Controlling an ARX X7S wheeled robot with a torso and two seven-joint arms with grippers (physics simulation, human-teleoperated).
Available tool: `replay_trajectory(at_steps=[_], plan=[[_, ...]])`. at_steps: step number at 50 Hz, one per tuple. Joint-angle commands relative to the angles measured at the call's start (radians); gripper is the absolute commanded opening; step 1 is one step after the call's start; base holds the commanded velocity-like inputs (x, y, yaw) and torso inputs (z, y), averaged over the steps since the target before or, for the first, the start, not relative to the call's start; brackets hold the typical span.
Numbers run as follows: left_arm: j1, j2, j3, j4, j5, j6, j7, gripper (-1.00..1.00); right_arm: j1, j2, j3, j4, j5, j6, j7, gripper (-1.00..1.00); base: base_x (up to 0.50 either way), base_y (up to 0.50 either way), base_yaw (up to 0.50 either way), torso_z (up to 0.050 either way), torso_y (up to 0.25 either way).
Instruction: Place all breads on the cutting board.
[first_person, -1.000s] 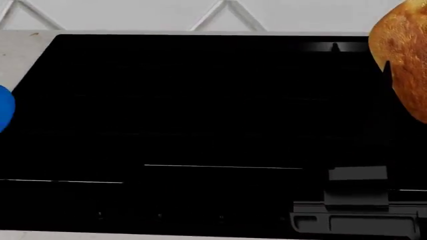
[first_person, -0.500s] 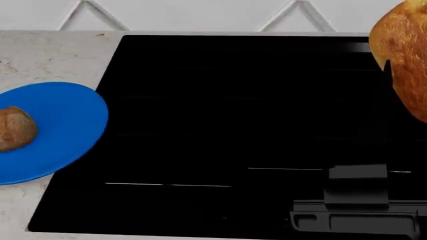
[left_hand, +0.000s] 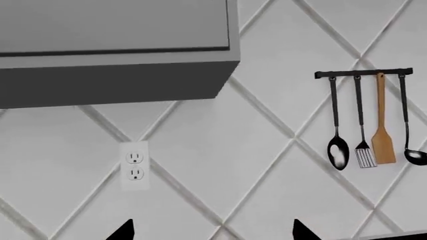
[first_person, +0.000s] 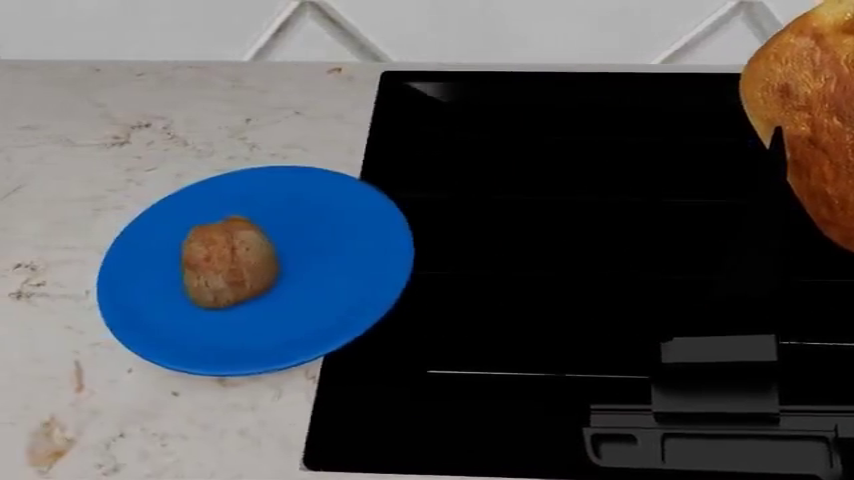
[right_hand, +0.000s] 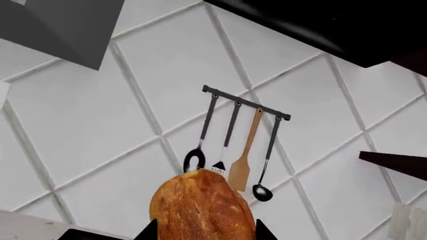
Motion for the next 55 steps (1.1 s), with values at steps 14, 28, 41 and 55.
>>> replay_trajectory(at_steps=[14, 28, 41, 55], plan=[[-0.075, -0.003, 0.023, -0.040, 0.016, -0.038, 0.036, 1.00, 0.026, -0.036, -0.018, -0.004, -0.045, 0.012, 0.000, -1.00, 0.00, 0.50, 0.00, 0.000, 0.001], [-0.120, -0.012, 0.048, -0.053, 0.011, -0.048, 0.035, 1.00, 0.023, -0.036, -0.002, -0.004, -0.033, 0.021, 0.000, -1.00, 0.00, 0.50, 0.00, 0.000, 0.000], [-0.115, -0.018, 0.052, -0.051, 0.018, -0.043, 0.040, 1.00, -0.001, -0.054, 0.028, -0.004, -0.031, 0.047, 0.000, -1.00, 0.00, 0.50, 0.00, 0.000, 0.000], [-0.116, -0.025, 0.053, -0.048, 0.013, -0.037, 0.036, 1.00, 0.008, -0.045, 0.020, -0.004, -0.028, 0.040, 0.000, -1.00, 0.00, 0.50, 0.00, 0.000, 0.000]])
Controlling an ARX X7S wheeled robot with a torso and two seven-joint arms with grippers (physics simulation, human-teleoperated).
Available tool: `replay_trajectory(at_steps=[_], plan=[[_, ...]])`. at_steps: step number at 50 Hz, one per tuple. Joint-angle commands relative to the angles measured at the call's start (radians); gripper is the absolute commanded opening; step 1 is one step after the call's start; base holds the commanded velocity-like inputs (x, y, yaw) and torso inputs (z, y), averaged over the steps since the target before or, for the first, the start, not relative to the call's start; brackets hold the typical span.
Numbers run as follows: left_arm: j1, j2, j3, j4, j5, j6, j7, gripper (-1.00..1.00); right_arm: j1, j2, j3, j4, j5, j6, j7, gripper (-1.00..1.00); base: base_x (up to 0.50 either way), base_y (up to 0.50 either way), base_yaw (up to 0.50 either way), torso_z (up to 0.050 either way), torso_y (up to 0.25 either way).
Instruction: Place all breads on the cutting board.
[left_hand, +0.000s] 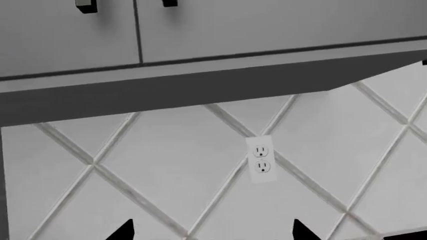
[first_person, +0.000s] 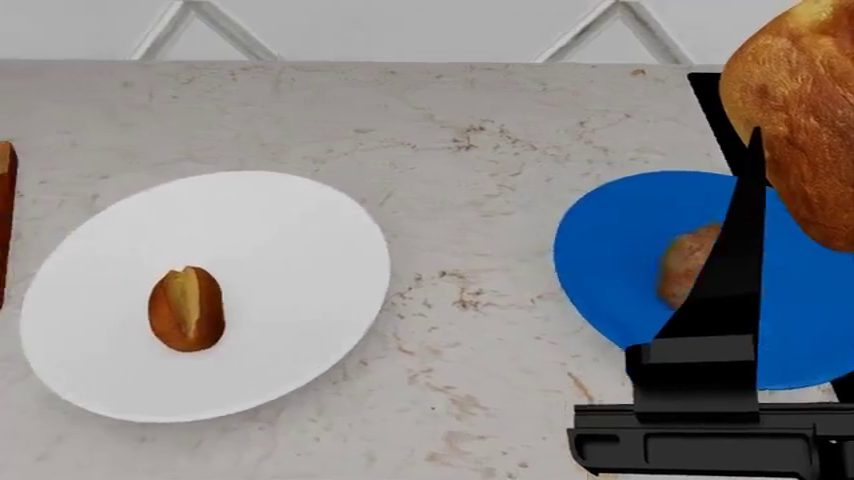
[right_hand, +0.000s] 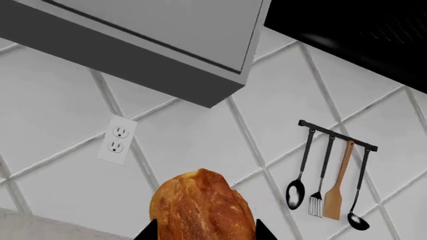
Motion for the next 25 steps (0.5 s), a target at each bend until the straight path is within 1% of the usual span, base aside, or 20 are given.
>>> replay_trajectory(at_steps=[1, 8, 12, 17, 22, 25], plan=[[0.001, 0.016, -0.023, 0.007, 0.016, -0.006, 0.026, 1.00, 0.011, -0.014, 0.014, -0.004, -0.025, 0.015, 0.000, -1.00, 0.00, 0.50, 0.00, 0.000, 0.000], [0.006, 0.010, -0.027, 0.009, 0.012, -0.001, 0.024, 1.00, 0.026, -0.006, -0.006, -0.004, -0.029, 0.003, 0.000, -1.00, 0.00, 0.50, 0.00, 0.000, 0.000], [0.005, 0.007, -0.030, 0.011, 0.007, 0.002, 0.020, 1.00, 0.023, -0.009, -0.001, -0.004, -0.028, 0.006, 0.000, -1.00, 0.13, 0.50, 0.00, 0.000, 0.002], [0.003, 0.005, -0.028, 0.011, 0.004, 0.003, 0.018, 1.00, 0.018, -0.013, -0.001, -0.004, -0.031, 0.009, 0.000, -1.00, 0.29, 0.50, 0.00, 0.000, 0.000], [-0.005, 0.008, -0.018, 0.010, 0.006, 0.002, 0.017, 1.00, 0.016, -0.012, -0.006, -0.004, -0.035, 0.006, 0.000, -1.00, 0.45, 0.35, 0.00, 0.000, 0.000], [-0.013, 0.011, -0.013, 0.006, 0.005, 0.002, 0.015, 1.00, 0.033, -0.001, -0.038, -0.004, -0.043, -0.013, 0.000, -1.00, 0.48, 0.32, 0.00, 0.000, 0.000]])
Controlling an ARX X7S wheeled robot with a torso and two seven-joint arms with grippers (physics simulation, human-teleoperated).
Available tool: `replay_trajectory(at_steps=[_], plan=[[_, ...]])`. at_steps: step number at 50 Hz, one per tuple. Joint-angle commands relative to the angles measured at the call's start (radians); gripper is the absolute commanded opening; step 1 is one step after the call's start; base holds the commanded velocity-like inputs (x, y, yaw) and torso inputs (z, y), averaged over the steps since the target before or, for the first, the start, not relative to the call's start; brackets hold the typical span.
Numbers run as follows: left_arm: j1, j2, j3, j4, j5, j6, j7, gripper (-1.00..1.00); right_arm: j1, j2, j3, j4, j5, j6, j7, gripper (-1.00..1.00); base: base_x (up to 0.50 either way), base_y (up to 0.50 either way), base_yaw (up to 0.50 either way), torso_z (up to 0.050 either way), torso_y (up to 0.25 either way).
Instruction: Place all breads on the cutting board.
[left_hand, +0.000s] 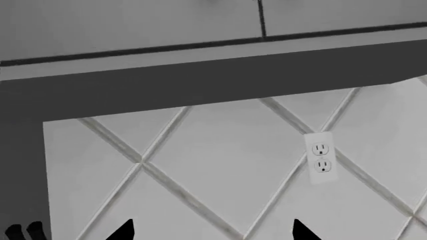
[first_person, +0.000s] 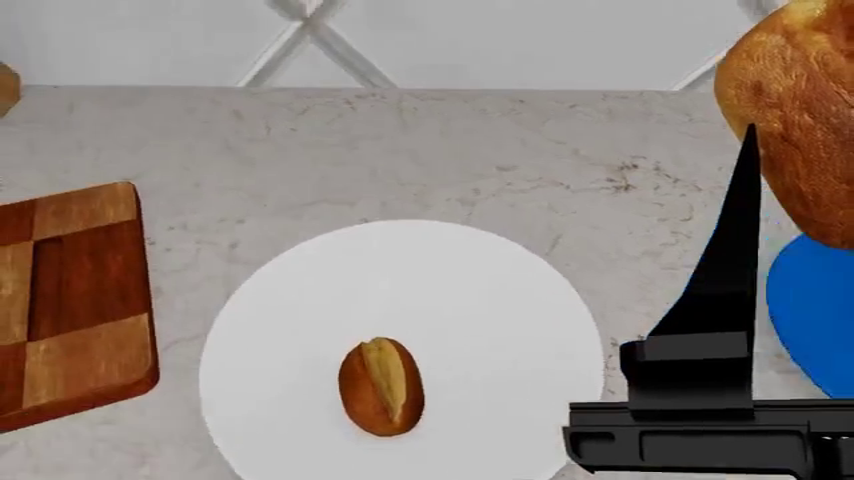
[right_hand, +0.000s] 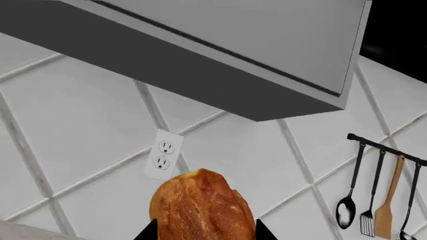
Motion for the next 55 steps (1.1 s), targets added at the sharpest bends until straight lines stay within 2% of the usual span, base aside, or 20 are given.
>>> replay_trajectory(at_steps=[1, 11, 20, 32, 49, 55], plan=[[-0.011, 0.026, -0.011, 0.001, 0.016, -0.010, 0.024, 1.00, 0.025, -0.005, -0.021, -0.004, -0.036, -0.005, 0.000, -1.00, 0.31, 0.50, 0.00, 0.000, 0.010], [-0.022, 0.022, -0.011, -0.003, 0.010, -0.005, 0.024, 1.00, 0.077, 0.024, -0.104, -0.004, -0.055, -0.051, 0.000, -1.00, 0.15, 0.50, 0.00, 0.000, 0.001], [-0.008, 0.015, -0.015, 0.005, 0.010, 0.001, 0.022, 1.00, 0.035, 0.001, -0.067, -0.004, -0.056, -0.014, 0.000, -1.00, 0.02, 0.50, 0.00, 0.000, 0.000], [-0.013, 0.008, -0.012, 0.010, -0.001, 0.005, 0.012, 1.00, 0.012, -0.002, -0.047, -0.004, -0.048, 0.000, 0.000, -1.00, 0.40, 0.42, 0.00, 0.000, 0.001], [-0.020, 0.001, -0.008, 0.016, -0.018, 0.011, -0.001, 1.00, -0.001, 0.015, -0.064, -0.004, -0.056, -0.008, 0.000, -1.00, 0.50, 0.03, 0.00, 0.000, 0.001], [-0.018, -0.001, -0.007, 0.015, -0.017, 0.013, 0.000, 1.00, 0.005, 0.029, -0.131, -0.004, -0.056, -0.030, -0.001, -1.00, 0.42, 0.00, 0.00, 0.000, 0.000]])
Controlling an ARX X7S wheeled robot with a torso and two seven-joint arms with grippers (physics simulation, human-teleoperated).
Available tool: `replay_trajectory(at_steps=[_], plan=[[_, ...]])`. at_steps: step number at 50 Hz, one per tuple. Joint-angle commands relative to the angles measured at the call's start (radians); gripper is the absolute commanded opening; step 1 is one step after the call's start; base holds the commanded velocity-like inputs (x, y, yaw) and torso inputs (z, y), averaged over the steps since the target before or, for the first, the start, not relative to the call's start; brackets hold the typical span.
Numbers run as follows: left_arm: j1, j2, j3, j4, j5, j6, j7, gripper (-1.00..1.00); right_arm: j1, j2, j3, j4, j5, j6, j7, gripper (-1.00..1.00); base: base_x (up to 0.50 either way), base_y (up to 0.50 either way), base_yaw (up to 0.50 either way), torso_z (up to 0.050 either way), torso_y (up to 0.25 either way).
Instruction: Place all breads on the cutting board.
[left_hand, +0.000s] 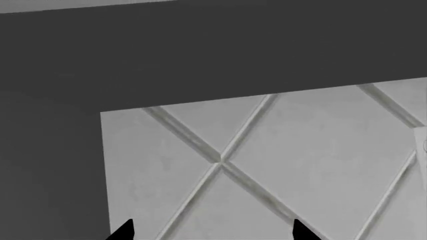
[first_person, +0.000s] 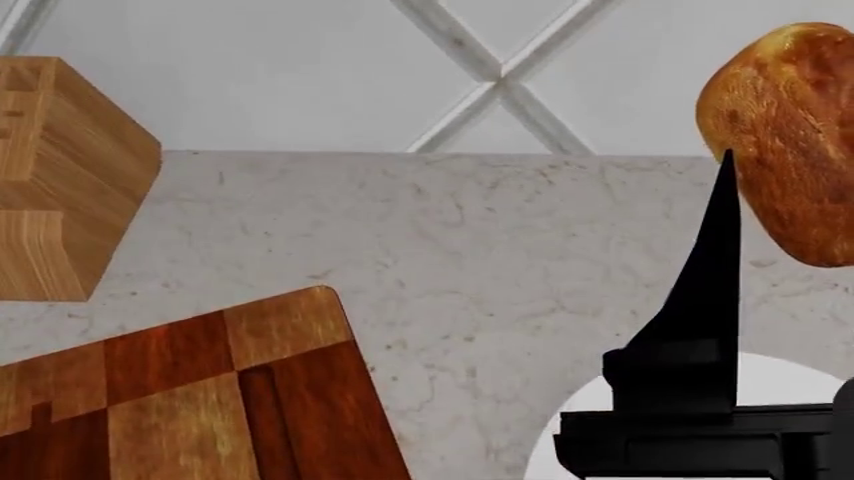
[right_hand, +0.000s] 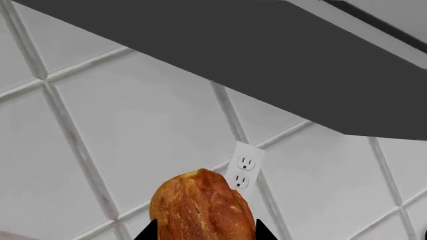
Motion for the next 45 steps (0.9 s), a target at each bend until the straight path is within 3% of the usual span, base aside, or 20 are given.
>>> replay_trajectory(at_steps=[1, 6, 10, 21, 33, 45], plan=[[0.001, 0.018, -0.021, 0.006, 0.016, -0.008, 0.026, 1.00, 0.014, 0.004, -0.062, -0.004, 0.000, -0.015, -0.001, -1.00, 0.00, 0.00, 0.00, 0.000, 0.000], [0.005, 0.017, -0.021, 0.002, 0.024, -0.005, 0.035, 1.00, 0.185, 0.061, -0.269, 0.013, 0.029, -0.071, -0.007, -1.00, 0.00, 0.00, 0.00, 0.000, 0.000], [0.000, 0.016, -0.018, 0.000, 0.017, -0.006, 0.029, 1.00, 0.233, 0.003, -0.345, 0.055, 0.069, -0.043, -0.055, -1.00, 0.00, 0.00, 0.00, 0.000, 0.000], [-0.033, 0.029, 0.010, -0.012, 0.025, -0.012, 0.030, 1.00, 0.472, -0.101, -0.426, 0.309, 0.257, -0.019, -0.233, -1.00, 0.00, 0.00, 0.00, 0.000, 0.000], [-0.030, 0.018, 0.004, -0.005, 0.015, -0.004, 0.027, 1.00, 0.560, -0.256, -0.494, 0.645, 0.289, 0.049, -0.435, -1.00, 0.00, 0.00, 0.00, 0.000, 0.001], [-0.035, 0.014, 0.005, -0.012, 0.024, 0.000, 0.036, 1.00, 0.611, -0.431, -0.616, 0.775, 0.333, 0.094, -0.523, -1.00, 0.00, 0.00, 0.00, 0.000, 0.000]])
